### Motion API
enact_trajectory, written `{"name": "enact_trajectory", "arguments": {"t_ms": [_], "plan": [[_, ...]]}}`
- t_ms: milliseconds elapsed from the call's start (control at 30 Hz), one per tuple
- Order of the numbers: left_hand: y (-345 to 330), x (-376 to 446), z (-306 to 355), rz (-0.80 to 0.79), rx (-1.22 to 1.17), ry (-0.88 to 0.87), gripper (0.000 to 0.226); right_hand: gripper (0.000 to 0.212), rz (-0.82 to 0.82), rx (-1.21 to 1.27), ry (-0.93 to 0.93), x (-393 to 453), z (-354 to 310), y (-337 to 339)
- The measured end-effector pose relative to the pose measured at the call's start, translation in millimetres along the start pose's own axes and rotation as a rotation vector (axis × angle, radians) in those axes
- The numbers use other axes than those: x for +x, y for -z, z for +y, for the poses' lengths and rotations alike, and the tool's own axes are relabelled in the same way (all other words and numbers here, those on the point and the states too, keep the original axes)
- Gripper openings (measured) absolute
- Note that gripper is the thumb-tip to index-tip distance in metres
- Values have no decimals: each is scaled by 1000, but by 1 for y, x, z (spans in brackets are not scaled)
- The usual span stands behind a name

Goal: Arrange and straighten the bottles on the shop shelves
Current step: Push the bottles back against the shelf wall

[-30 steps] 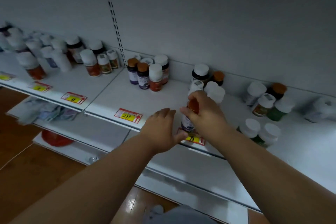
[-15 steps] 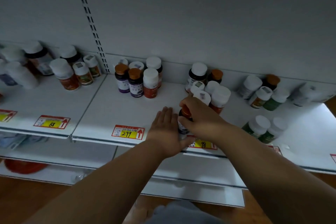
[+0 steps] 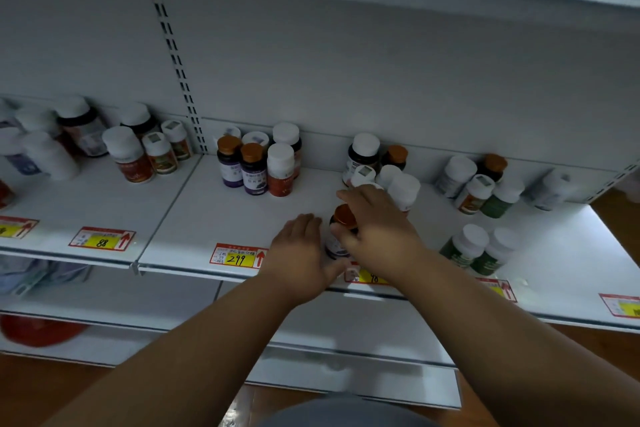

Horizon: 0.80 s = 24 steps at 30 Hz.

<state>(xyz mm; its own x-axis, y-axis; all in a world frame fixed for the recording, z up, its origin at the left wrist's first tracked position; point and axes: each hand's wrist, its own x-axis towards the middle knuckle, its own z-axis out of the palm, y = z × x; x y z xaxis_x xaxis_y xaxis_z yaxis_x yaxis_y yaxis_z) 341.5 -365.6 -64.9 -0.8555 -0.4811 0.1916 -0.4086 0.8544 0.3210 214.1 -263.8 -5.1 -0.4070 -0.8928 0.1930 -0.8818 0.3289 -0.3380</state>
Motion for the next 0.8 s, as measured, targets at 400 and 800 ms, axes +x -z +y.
{"name": "enact_trajectory", "arguments": {"t_ms": [400, 800], "plan": [[32, -30, 131, 319, -94, -15, 68, 32, 258, -2, -77, -107, 75, 87], [-14, 31, 252, 168, -120, -254, 58, 29, 354, -3, -223, -173, 181, 123]]}}
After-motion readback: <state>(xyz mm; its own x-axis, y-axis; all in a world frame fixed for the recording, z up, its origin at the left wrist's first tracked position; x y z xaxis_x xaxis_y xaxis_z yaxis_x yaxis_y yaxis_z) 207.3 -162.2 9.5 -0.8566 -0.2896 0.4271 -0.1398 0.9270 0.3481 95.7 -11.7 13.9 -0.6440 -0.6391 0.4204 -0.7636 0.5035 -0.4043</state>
